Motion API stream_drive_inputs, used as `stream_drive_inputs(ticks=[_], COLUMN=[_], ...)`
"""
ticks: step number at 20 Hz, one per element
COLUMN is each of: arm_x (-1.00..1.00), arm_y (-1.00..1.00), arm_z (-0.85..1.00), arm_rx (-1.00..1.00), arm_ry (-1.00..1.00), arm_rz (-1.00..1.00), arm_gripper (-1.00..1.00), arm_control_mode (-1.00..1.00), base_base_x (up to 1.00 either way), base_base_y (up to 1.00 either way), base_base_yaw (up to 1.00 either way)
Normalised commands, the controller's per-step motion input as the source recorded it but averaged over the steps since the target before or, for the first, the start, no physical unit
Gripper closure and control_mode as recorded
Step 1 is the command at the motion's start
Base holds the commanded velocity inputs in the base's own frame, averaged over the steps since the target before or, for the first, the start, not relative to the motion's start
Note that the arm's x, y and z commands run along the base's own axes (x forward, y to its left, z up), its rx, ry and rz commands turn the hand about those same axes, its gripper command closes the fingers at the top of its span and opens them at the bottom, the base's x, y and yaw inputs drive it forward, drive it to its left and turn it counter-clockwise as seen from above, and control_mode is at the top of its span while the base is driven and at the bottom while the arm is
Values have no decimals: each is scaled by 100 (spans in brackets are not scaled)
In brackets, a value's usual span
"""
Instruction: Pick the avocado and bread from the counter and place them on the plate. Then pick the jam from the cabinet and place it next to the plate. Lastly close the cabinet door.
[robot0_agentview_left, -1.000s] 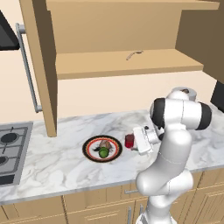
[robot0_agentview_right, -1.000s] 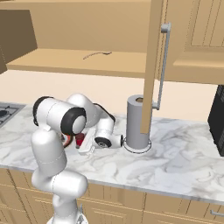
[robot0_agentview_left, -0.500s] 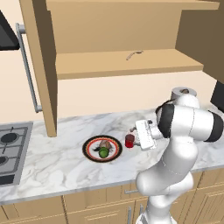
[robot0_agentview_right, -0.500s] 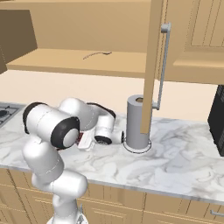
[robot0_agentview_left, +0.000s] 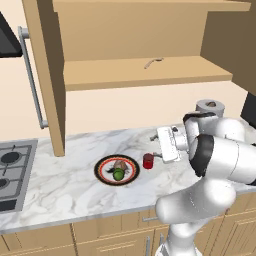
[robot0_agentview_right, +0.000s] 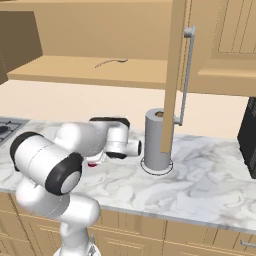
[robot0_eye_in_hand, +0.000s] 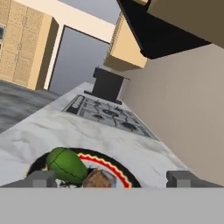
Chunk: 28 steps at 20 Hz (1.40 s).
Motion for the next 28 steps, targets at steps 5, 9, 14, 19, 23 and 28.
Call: stream_drive_inputs(ticks=[5,9,14,19,23,28], arm_x=[-36,-41,-39,-53,-65,-66], arm_y=[5,9,18,20,13,2], arm_z=[45,58,59,17,1,18], arm_rx=[0,1,3,0,0,1], arm_ry=[-1,0,0,0,0,0], arm_rz=[-4,-8,-12,-11,-10,-7], arm_gripper=[-100,-100,-100,-100,-100,-100], arm_control_mode=[-100,-100,-100,-100,-100,-100], base_base_x=[0,0,0,0,0,0], base_base_y=[0,0,0,0,0,0], base_base_yaw=[0,0,0,0,0,0])
